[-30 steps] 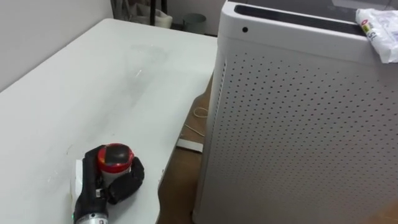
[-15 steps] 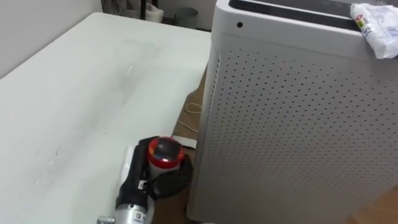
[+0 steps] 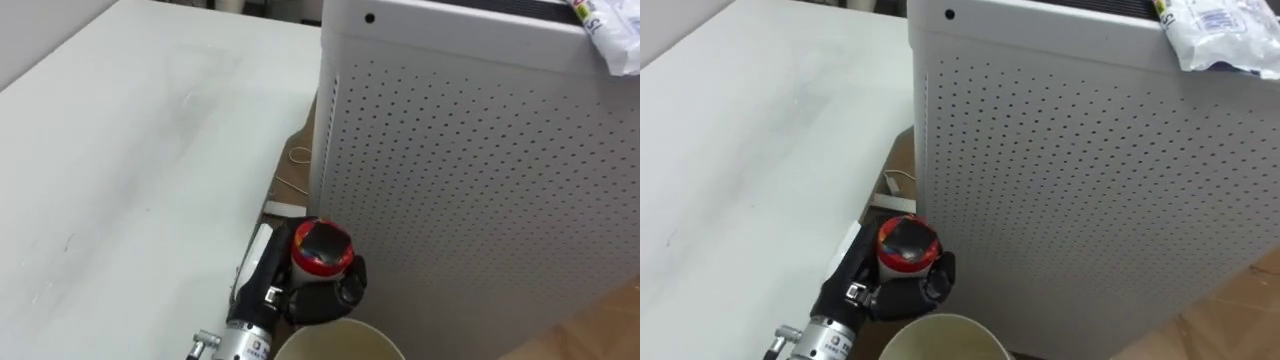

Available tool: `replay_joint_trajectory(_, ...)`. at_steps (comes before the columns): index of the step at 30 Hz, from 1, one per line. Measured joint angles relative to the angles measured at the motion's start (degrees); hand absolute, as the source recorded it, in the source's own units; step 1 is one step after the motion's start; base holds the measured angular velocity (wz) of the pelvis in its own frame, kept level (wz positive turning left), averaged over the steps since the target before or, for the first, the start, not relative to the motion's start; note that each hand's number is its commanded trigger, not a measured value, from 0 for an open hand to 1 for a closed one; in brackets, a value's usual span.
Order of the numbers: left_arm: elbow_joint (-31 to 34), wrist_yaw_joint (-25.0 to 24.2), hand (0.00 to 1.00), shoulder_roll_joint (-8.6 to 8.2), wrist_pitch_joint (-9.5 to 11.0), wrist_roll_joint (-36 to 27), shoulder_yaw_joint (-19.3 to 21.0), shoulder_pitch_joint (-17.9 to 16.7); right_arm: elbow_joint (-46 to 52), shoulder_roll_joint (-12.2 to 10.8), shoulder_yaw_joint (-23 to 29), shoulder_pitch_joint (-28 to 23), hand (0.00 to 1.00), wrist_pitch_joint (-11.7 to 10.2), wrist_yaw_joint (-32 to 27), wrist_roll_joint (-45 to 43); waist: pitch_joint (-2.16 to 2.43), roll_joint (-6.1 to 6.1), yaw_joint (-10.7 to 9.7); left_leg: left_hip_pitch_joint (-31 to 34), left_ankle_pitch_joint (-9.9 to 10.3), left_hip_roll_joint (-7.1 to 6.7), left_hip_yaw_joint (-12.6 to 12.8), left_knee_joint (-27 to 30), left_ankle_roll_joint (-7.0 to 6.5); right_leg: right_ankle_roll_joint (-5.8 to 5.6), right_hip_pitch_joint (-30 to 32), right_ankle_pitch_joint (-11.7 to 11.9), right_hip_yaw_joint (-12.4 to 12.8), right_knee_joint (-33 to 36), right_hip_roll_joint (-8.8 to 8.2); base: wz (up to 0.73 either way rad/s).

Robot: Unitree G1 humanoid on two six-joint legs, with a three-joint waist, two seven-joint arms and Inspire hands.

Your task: Pick garbage

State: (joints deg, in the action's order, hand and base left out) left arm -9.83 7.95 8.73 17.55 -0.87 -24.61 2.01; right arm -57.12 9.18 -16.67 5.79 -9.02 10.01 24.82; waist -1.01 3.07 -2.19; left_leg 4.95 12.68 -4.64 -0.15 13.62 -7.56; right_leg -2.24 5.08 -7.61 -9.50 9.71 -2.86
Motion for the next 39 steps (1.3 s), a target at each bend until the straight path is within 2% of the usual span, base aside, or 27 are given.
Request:
replay_joint_trajectory(4,0.0,-2.52,1.0,0.07,-0.03,-1.34,-1.66,-0.02,0.0,0.06,0.62,0.08,1.0,-0.21,-0.06,0.0,0.0,-0.85,-0.83,0.24,0.0,0.09,1.74,0.11,0.0,0.0,0.24,0.0,0.1,-0.04,-0.03,-0.01)
replay_joint_trajectory(5,0.0,-2.99,0.75,0.07,-0.03,-1.41,-1.8,-0.02,-0.01,0.09,0.62,0.14,1.0,-0.21,-0.09,-0.01,0.02,-0.97,-0.84,0.22,0.0,0.09,1.82,0.11,0.0,0.0,0.29,0.0,0.1,-0.03,-0.03,-0.13)
replay_joint_trajectory(7,-0.01,-4.7,0.5,0.09,-0.04,-1.42,-2.18,-0.02,-0.01,0.16,0.61,0.25,1.0,-0.23,-0.03,-0.01,0.0,-1.43,-0.93,0.2,0.0,0.09,1.9,0.1,0.0,0.01,0.45,0.0,0.25,-0.02,-0.02,-0.11)
replay_joint_trajectory(8,-0.01,-5.03,0.0,0.14,-0.05,-1.42,-2.29,-0.02,-0.05,0.16,0.61,0.27,1.0,-0.23,0.0,-0.01,-0.01,-1.55,-1.0,0.17,0.0,0.09,1.91,0.09,0.0,0.01,0.46,-0.01,0.46,0.0,-0.02,-0.09)
replay_joint_trajectory(12,-0.73,-6.59,0.0,0.44,-0.07,-1.74,-2.51,-0.55,-0.4,0.17,0.62,0.31,1.0,-0.25,0.0,-0.03,-0.09,-1.98,-1.28,-0.73,-0.02,0.18,3.11,0.03,0.03,0.09,-0.09,-0.06,1.38,-0.02,0.05,-0.14)
replay_joint_trajectory(15,-0.9,-7.56,0.0,0.8,-0.22,-1.95,-2.56,-0.59,-0.4,0.19,0.6,0.33,1.0,-0.35,0.0,-0.03,-0.1,-1.98,-2.42,-0.8,-0.05,0.21,3.61,0.03,0.09,0.09,-0.1,-0.06,1.48,0.01,0.03,-0.05)
replay_joint_trajectory(17,-0.92,-7.89,0.0,0.83,-0.23,-2.03,-2.6,-0.62,-0.4,0.23,0.63,0.36,1.0,-0.37,-0.03,-0.02,-0.11,-1.94,-2.47,-0.85,-0.16,0.2,5.17,0.34,0.26,0.1,-0.16,-0.05,1.75,-0.01,-0.16,-0.1)
replay_joint_trajectory(18,-1.1,-8.36,0.0,0.94,-0.2,-2.85,-2.56,-0.51,-0.42,0.14,0.58,0.49,1.0,-0.38,-0.07,0.01,-0.45,-1.5,-2.41,0.83,-0.01,-0.04,7.1,3.79,1.15,0.24,-0.73,0.05,2.92,-0.26,-1.36,0.16)
replay_joint_trajectory(19,-2.01,-8.73,0.0,1.23,-0.17,-4.38,-3.04,0.18,-0.69,-0.28,0.45,0.57,1.0,-0.58,-0.21,0.13,-1.59,0.3,-2.63,6.13,0.74,-0.12,9.78,12.41,4.5,0.17,-1.64,0.06,7.96,-1.02,-3.17,0.32)
replay_joint_trajectory(20,-2.29,-8.72,0.0,1.07,-0.18,-5.1,-3.68,0.32,-0.91,-0.35,0.45,0.48,1.0,-0.69,-0.25,0.29,-1.62,0.51,-2.76,8.0,0.77,0.43,9.52,10.59,4.62,0.04,-1.44,0.14,8.94,-0.9,-3.25,0.59)
replay_joint_trajectory(21,-2.33,-8.93,0.0,0.47,-0.09,-5.21,-5.33,0.97,-1.18,0.49,1.11,0.47,1.0,-0.83,-0.29,0.79,-1.08,-1.09,-2.89,11.95,-2.35,4.3,10.02,5.51,2.45,-1.1,0.44,-0.82,8.85,0.84,-2.2,0.41)
replay_joint_trajectory(22,-2.6,-9.5,0.0,0.8,-0.12,-5.22,-6.65,1.19,-1.58,0.15,1.69,0.64,1.0,-0.78,-0.38,0.87,-0.97,-0.73,-1.65,12.38,-2.5,4.21,11.66,5.83,1.46,-1.68,2.15,-2.11,8.22,2.89,-2.27,0.32)
replay_joint_trajectory(25,-2.71,-11.26,0.0,1.7,-0.21,-5.21,-7.15,0.17,-1.71,-0.16,1.71,1.01,1.0,-0.78,-0.25,0.51,-1.01,-0.81,-0.39,11.54,-2.56,3.9,12.06,5.59,1.32,-1.58,2.42,-1.88,4.46,2.84,-2.43,-0.1)
replay_joint_trajectory(29,-2.71,-12.86,0.0,1.72,-0.23,-5.23,-7.09,0.52,-1.81,-0.46,0.78,1.0,1.0,0.3,-1.19,0.45,-0.97,-1.0,-0.7,11.27,-2.56,3.85,12.39,5.43,1.33,-1.67,1.72,-1.94,3.76,1.94,-2.49,-0.1)
replay_joint_trajectory(33,-2.58,-14.04,0.0,1.55,-0.23,-5.21,-7.3,0.47,-1.81,0.07,0.79,0.87,1.0,0.32,-1.39,0.51,-0.82,-1.63,-1.56,10.65,-2.72,4.11,12.43,5.15,1.56,-1.64,1.46,-1.98,3.71,2.0,-2.07,-0.09)
replay_joint_trajectory(35,-2.56,-14.32,0.0,1.52,-0.23,-5.22,-7.34,0.47,-1.81,0.27,0.78,0.81,1.0,0.34,-1.86,0.51,-0.65,-1.98,-2.26,10.03,-2.85,4.14,12.39,4.98,1.69,-1.62,0.96,-1.98,3.5,2.11,-2.03,-0.05)
replay_joint_trajectory(39,-1.65,-14.4,0.0,1.09,-0.21,-5.2,-7.43,0.49,-1.5,0.74,0.9,0.86,1.0,0.33,-1.93,0.51,-0.38,-2.42,-2.36,9.06,-3.03,4.32,12.52,4.62,1.76,-1.56,0.79,-1.97,2.97,3.18,-2.03,-0.04)
